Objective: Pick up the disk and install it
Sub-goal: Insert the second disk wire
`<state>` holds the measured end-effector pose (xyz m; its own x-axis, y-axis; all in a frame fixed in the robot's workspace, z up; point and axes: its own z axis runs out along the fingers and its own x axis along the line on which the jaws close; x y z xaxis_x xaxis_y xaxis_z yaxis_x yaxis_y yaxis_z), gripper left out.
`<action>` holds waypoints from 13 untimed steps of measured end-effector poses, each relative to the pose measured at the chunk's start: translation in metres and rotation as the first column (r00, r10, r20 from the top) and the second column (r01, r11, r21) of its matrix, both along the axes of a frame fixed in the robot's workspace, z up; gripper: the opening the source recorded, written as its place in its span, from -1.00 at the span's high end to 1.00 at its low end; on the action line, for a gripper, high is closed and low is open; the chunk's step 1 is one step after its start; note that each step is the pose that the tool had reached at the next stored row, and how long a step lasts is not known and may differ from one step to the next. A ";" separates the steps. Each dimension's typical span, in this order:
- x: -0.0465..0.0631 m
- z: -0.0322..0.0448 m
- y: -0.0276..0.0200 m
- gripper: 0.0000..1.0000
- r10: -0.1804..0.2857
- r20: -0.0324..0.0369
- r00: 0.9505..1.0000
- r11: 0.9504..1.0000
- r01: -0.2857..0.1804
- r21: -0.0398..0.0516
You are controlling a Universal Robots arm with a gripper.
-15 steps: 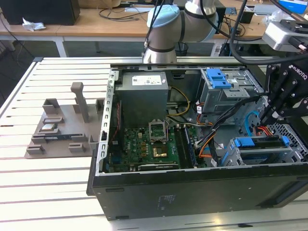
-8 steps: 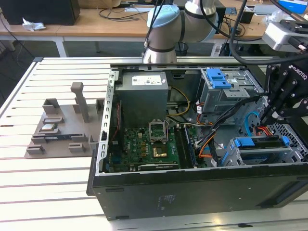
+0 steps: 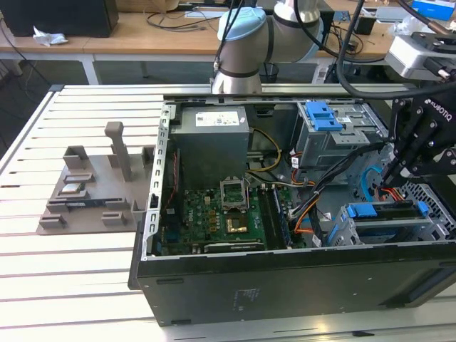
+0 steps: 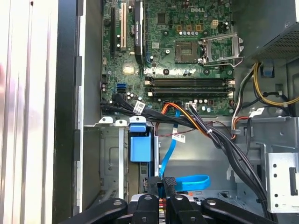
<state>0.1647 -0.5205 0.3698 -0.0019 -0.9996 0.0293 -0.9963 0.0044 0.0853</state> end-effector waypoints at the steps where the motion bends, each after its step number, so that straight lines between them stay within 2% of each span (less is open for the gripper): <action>1: 0.000 -0.0010 -0.0010 0.68 0.000 0.000 1.000 1.000 0.000 0.000; 6: 0.000 -0.0048 -0.0048 0.68 0.000 0.000 1.000 1.000 0.000 0.000; 13: 0.006 -0.0129 -0.0062 0.68 0.001 0.000 1.000 1.000 -0.001 0.000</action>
<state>0.1707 -0.5266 0.3570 -0.0009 -0.9996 0.0292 -0.9963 0.0034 0.0856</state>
